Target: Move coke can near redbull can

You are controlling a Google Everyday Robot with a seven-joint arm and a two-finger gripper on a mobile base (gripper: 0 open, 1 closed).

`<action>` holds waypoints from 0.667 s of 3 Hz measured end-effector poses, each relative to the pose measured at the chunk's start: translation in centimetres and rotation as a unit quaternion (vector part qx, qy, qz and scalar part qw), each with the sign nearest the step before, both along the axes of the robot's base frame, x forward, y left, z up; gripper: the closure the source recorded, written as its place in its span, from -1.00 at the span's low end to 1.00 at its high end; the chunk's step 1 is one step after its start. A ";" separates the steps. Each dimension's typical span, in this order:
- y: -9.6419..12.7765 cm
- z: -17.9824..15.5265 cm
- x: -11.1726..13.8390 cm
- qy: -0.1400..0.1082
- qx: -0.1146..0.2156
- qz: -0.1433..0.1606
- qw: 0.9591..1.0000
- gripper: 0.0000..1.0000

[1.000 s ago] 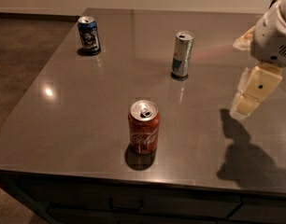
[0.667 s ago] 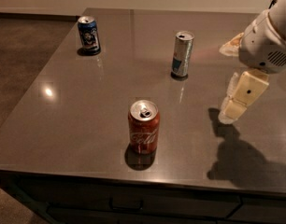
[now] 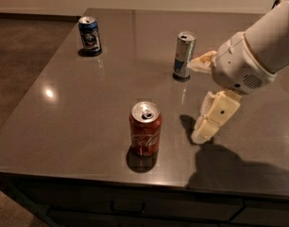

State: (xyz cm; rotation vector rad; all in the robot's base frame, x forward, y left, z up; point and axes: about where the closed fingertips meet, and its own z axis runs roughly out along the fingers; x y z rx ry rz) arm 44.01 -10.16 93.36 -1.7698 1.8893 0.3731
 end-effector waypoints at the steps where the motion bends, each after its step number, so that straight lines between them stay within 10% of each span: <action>1: 3.7 -1.0 -1.4 0.004 0.036 0.039 0.999 -1.00; 2: 6.2 -1.5 -2.2 0.009 0.058 0.067 0.996 -1.00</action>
Offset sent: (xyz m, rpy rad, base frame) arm -0.0299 0.0920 -0.0259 0.1786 0.0398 0.2041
